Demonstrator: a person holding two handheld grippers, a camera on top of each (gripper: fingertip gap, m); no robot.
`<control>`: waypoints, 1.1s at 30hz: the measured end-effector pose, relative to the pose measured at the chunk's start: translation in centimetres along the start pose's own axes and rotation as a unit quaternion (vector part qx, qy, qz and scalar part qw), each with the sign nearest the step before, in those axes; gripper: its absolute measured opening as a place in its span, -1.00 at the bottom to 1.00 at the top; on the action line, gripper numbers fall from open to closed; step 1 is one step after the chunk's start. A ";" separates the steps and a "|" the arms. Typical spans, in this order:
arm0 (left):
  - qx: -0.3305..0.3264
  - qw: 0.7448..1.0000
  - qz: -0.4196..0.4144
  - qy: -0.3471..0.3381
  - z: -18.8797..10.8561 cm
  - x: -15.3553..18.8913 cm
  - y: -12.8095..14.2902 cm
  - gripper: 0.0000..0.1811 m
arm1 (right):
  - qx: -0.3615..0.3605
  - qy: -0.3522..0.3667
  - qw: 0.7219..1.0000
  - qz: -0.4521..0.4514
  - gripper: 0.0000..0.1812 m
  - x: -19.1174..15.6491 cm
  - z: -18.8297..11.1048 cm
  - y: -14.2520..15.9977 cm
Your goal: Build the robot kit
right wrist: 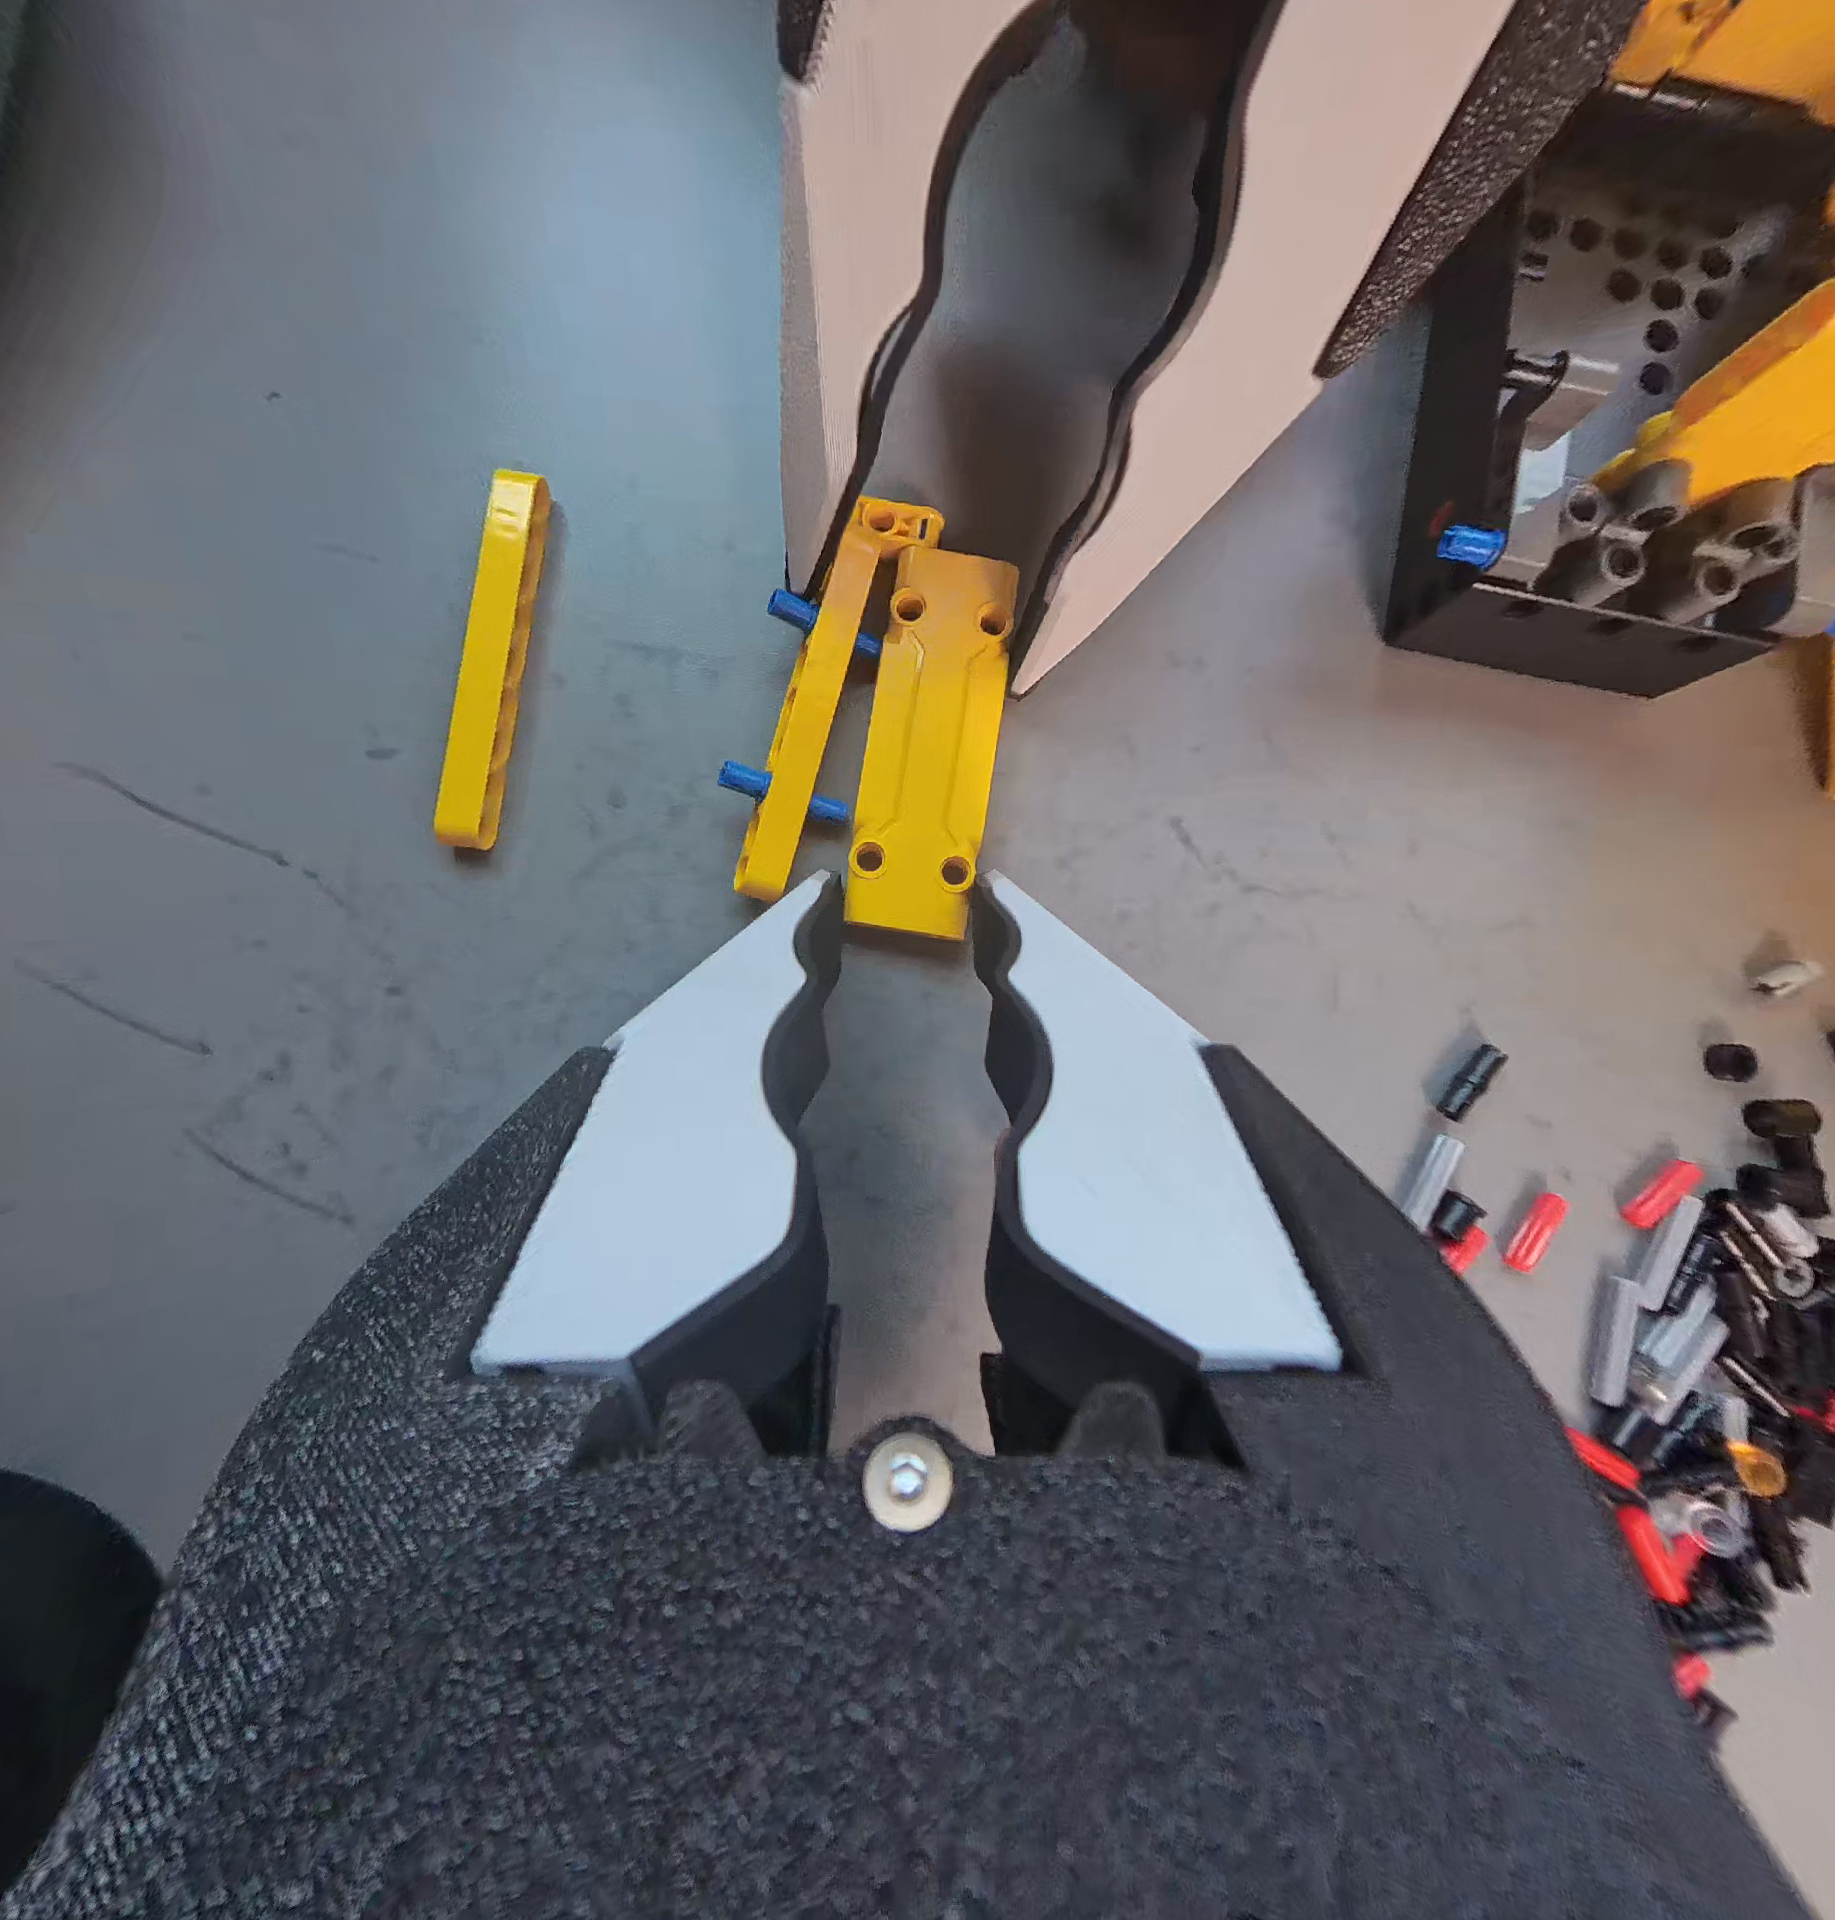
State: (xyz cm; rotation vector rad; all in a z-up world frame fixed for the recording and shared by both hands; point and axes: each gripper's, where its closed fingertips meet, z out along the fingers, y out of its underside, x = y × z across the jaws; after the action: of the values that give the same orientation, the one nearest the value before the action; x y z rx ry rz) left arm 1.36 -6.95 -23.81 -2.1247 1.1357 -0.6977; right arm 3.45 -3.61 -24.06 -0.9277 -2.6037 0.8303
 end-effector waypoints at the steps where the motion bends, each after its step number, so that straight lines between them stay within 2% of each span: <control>1: -0.001 1.000 0.003 -0.002 0.0 0.0 0.0 -0.59 | -0.005 -0.011 1.000 0.012 -0.74 0.0 0.1 0.0; 5: 0.003 1.000 0.009 0.001 -0.3 0.4 0.1 -0.50 | -0.007 -0.024 0.998 0.051 -0.75 0.0 0.1 0.0; 9: 0.046 0.999 0.022 -0.005 -1.8 0.8 -0.7 -0.45 | 0.024 -0.062 0.986 0.150 -0.74 -0.1 -0.2 -0.2; 12: 0.075 0.996 0.048 -0.029 -3.1 0.9 -1.3 -0.45 | 0.057 -0.113 0.963 0.236 -0.75 -0.5 -0.6 -0.6; 15: 0.065 0.990 0.092 -0.080 -3.2 0.3 -0.9 -0.45 | 0.082 -0.163 0.935 0.303 -0.74 -0.9 -1.0 -1.0; 18: 0.065 0.982 0.128 -0.121 -3.1 -0.2 -1.2 -0.48 | 0.140 -0.209 0.907 0.338 -0.74 -1.1 -2.0 -2.6; 21: 0.095 0.967 0.170 -0.163 -3.7 -0.2 -2.8 -0.61 | 0.196 -0.240 0.886 0.345 -0.74 -1.4 -3.1 -4.5; 23: 0.128 0.956 0.192 -0.181 -4.3 0.3 -4.2 -0.80 | 0.208 -0.247 0.882 0.343 -0.75 -1.7 -3.1 -5.3; 24: 0.131 0.955 0.197 -0.181 -4.5 0.5 -4.5 -0.82 | 0.209 -0.247 0.884 0.337 -0.75 -1.9 -3.1 -5.5; 26: 0.115 0.963 0.173 -0.169 -4.7 0.4 -4.1 -0.89 | 0.221 -0.195 0.898 0.326 -0.75 -0.9 -3.5 -5.6; 28: 0.115 0.975 0.112 -0.153 -5.2 -0.3 -3.5 -0.93 | 0.225 -0.098 0.926 0.288 -0.76 0.6 -4.5 -5.3; 31: 0.085 0.987 0.040 -0.131 -5.4 -1.6 -1.3 -0.93 | 0.134 0.046 0.977 0.160 -0.76 -0.1 -4.7 -4.2; 33: 0.067 0.990 0.024 -0.123 -5.2 -1.9 -0.4 -0.93 | 0.055 0.095 0.991 0.082 -0.77 -1.5 -3.0 -3.7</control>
State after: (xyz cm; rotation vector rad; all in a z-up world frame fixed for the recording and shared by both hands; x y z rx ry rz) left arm -2.93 -6.52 -20.37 -1.9996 0.9748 -0.4608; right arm 3.98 -5.68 -19.54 -1.1399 -2.3201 0.8700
